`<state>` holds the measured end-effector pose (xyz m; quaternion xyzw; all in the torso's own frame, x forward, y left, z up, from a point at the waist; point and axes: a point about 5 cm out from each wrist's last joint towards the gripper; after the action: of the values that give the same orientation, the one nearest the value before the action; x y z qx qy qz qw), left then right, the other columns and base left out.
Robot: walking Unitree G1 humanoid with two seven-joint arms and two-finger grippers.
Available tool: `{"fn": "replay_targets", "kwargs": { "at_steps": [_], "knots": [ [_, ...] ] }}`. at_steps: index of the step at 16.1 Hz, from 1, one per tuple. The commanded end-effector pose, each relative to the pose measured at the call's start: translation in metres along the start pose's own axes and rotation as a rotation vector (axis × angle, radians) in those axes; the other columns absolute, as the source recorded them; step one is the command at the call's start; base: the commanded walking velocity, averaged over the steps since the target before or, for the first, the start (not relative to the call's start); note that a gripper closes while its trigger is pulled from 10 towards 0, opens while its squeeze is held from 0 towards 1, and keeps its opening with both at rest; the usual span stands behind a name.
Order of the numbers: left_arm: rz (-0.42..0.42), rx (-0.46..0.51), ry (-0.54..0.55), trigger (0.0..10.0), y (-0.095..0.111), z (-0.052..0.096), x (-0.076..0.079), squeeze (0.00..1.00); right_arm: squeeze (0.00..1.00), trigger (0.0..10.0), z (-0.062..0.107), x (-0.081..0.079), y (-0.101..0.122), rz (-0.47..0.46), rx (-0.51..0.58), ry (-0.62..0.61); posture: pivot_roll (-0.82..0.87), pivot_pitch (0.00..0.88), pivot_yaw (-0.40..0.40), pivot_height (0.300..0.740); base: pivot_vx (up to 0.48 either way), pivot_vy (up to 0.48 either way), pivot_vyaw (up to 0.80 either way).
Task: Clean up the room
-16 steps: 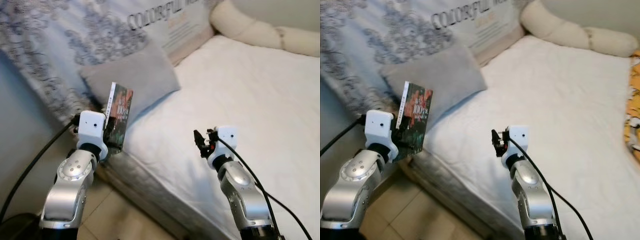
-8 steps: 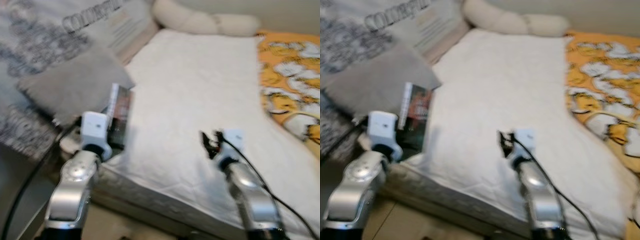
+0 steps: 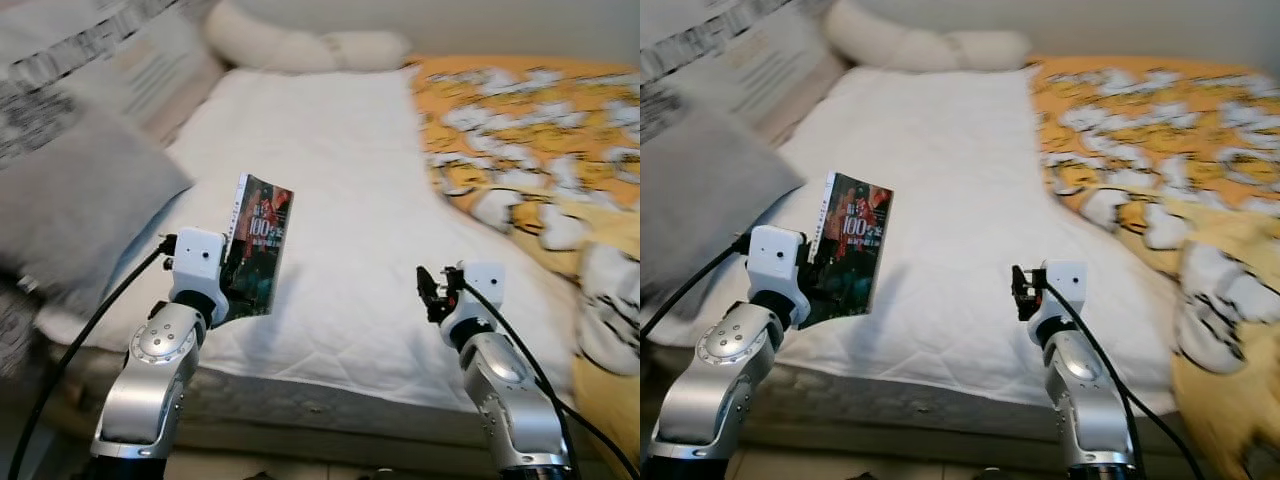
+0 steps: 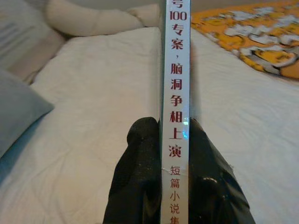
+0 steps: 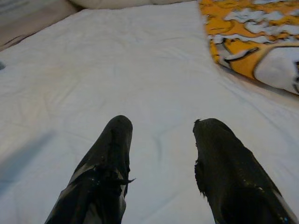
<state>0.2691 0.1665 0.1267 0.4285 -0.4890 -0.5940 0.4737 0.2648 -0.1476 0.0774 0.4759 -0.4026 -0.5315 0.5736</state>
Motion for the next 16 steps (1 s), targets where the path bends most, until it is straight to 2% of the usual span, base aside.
{"fn": "replay_targets", "kwargs": {
  "at_steps": [1, 8, 16],
  "knots": [
    [-0.018, 0.055, 0.012, 10.0, 0.012, 0.000, -0.005, 0.00, 0.00, 10.0, 0.000, -0.004, 0.004, -0.002, 0.015, 0.010, 0.07, 0.000, 0.038, 0.740, 0.000, 0.259, -0.80],
    [-0.020, 0.059, 0.018, 10.0, 0.012, 0.000, -0.005, 0.00, 0.00, 10.0, -0.003, -0.005, 0.007, 0.012, 0.027, 0.026, 0.07, 0.000, 0.024, 0.740, 0.000, 0.255, -0.75],
    [-0.028, 0.060, 0.034, 10.0, 0.012, 0.001, -0.009, 0.00, 0.00, 10.0, -0.008, -0.015, 0.014, 0.011, 0.045, 0.110, 0.08, 0.000, 0.020, 0.740, 0.000, 0.258, 0.00]
  ]
}}
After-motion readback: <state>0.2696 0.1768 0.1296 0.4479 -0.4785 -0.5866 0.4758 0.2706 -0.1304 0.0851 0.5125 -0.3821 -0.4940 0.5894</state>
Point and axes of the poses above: a point about 5 cm out from each wrist's last joint towards the gripper, its own z axis pointing back from the gripper into the wrist, its own y axis along the axis of the wrist's last joint, x = y × z, and after that the axes turned 4 degrees about z, right-handed
